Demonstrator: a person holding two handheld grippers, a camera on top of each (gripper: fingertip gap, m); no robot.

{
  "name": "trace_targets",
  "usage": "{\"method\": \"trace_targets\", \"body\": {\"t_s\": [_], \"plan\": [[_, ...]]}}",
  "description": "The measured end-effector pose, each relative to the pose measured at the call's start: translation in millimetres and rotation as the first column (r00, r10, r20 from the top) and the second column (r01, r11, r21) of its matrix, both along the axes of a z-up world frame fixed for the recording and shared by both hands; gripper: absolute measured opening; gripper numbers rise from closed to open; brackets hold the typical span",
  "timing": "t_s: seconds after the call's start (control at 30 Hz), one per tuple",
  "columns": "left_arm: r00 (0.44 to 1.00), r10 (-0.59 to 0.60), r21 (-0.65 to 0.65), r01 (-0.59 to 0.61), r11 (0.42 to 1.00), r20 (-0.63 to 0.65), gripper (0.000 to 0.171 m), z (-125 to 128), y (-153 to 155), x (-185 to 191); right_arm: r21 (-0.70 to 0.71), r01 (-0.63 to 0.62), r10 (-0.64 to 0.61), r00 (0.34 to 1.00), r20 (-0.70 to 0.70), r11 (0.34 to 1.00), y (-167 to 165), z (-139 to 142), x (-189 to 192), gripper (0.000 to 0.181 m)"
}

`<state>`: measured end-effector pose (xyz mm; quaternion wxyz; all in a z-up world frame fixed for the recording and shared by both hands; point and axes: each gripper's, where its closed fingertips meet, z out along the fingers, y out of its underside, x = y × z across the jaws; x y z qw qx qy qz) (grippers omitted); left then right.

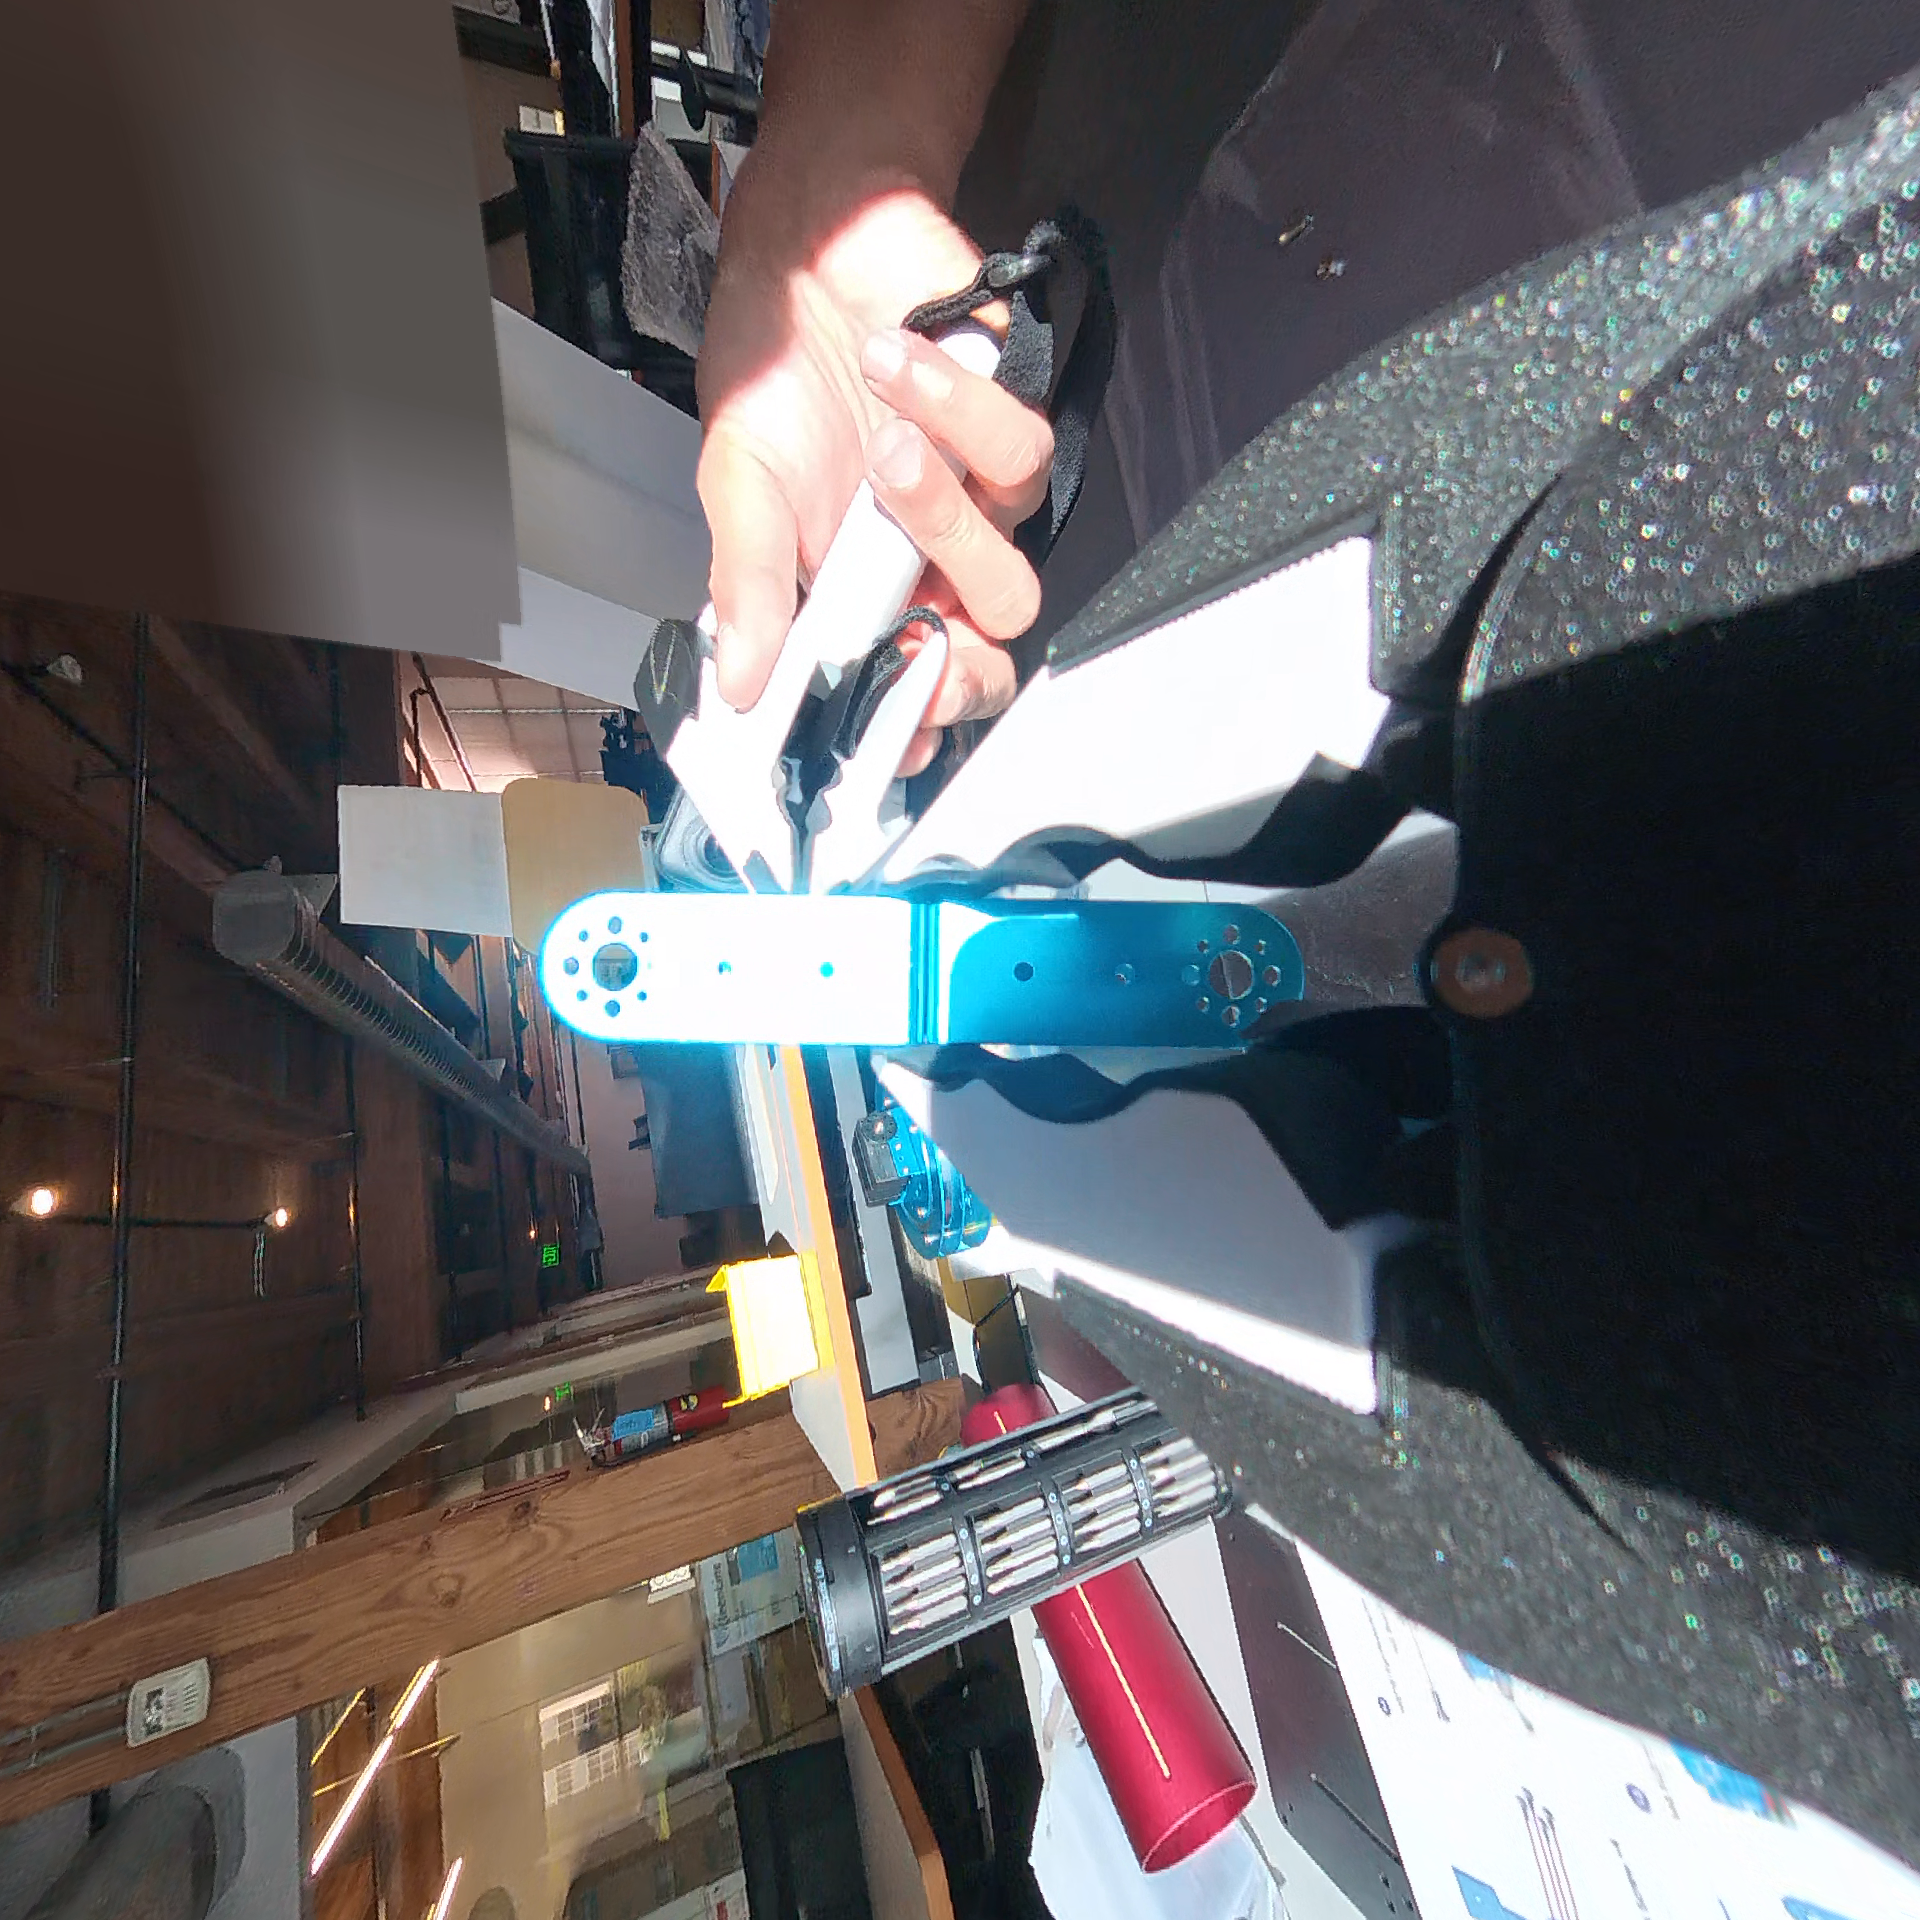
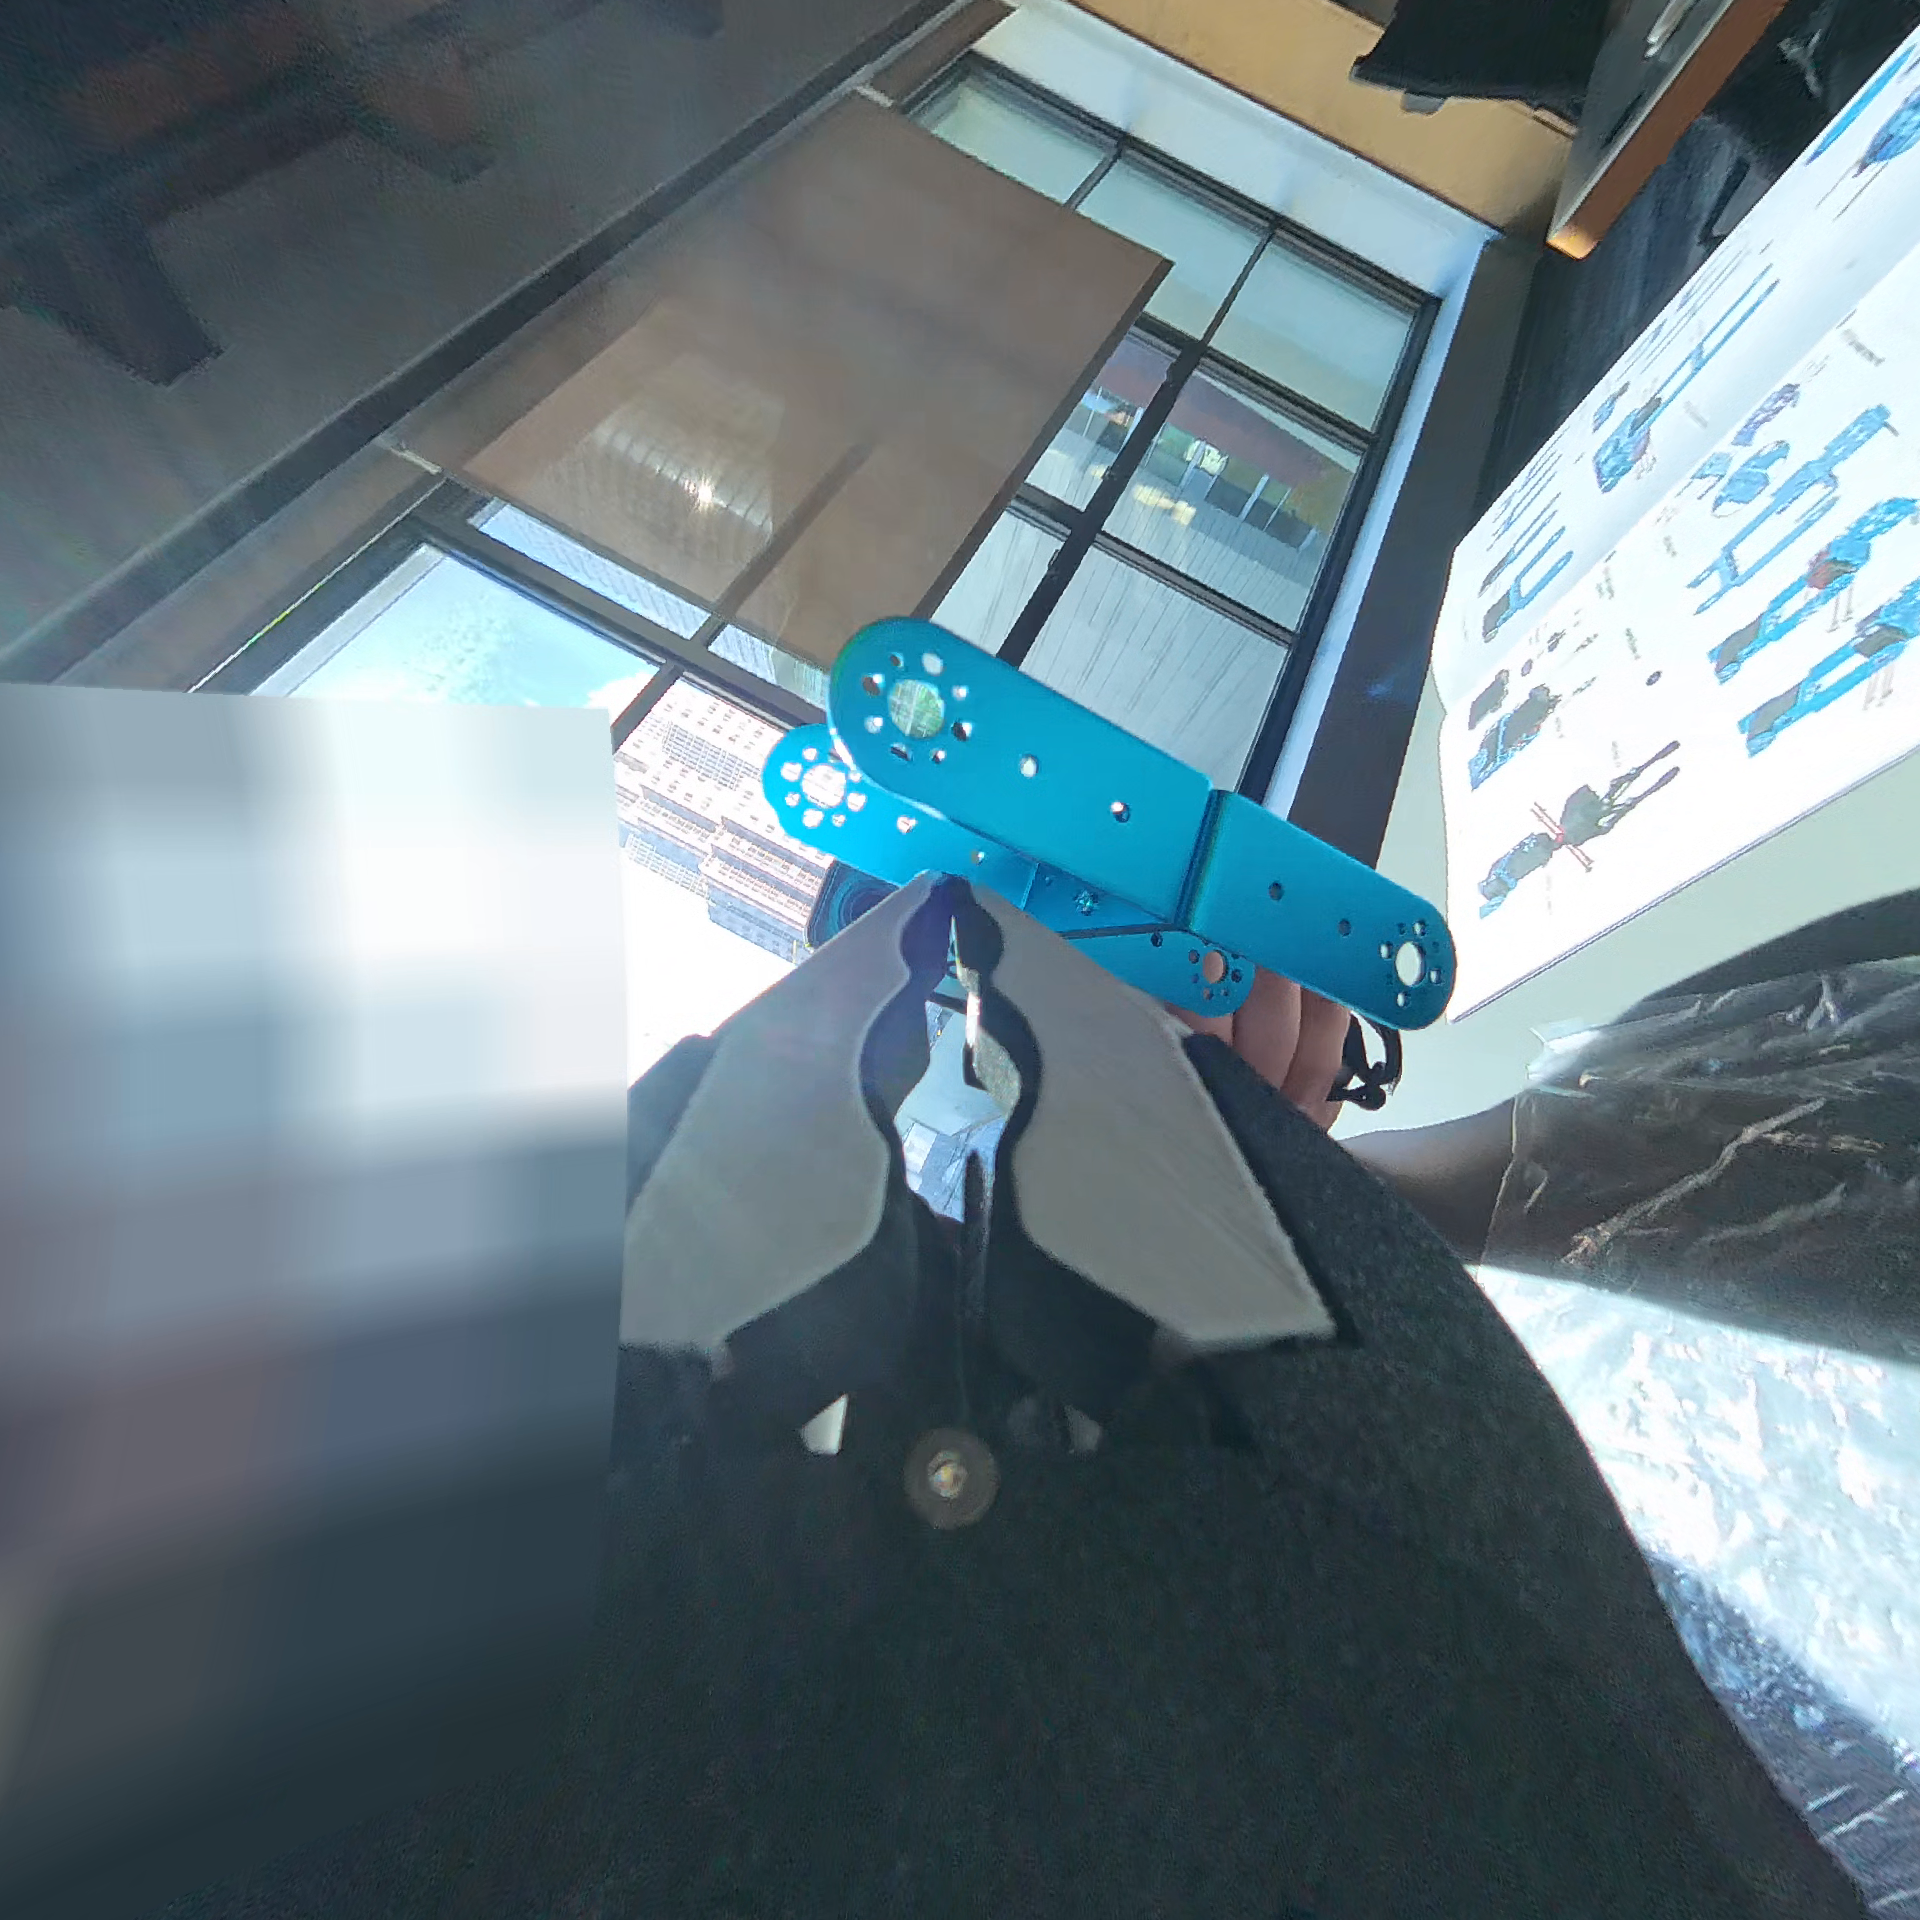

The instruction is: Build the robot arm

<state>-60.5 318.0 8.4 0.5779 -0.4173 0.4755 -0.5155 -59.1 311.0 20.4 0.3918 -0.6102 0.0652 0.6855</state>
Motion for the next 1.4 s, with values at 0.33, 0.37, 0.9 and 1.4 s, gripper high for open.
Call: {"method": "trace_targets", "body": {"t_s": [0.33,0.37,0.9,1.4], "plan": [[1.000,0.010,0.015,-0.010,1.000,-0.027,0.028,-7.3,-1.2,1.9,-0.131,0.076,-0.071,0.996,0.045,0.988,9.2,-17.6,-1.4,0.000],[1.000,0.012,0.021,-0.011,1.000,-0.029,0.028,-7.5,-1.7,2.0,-0.140,0.078,-0.070,0.996,0.058,0.987,9.8,-20.0,-1.8,0.000],[0.999,0.009,0.030,-0.008,1.000,-0.047,0.028,-11.9,-2.0,2.0,-0.157,0.101,-0.083,0.990,0.115,0.982,11.7,-26.7,-0.7,0.000],[0.998,0.017,0.039,-0.015,0.999,-0.056,0.028,-13.1,-2.1,3.0,-0.148,0.084,-0.062,0.987,0.148,0.985,11.2,-28.0,0.4,0.000]]}}
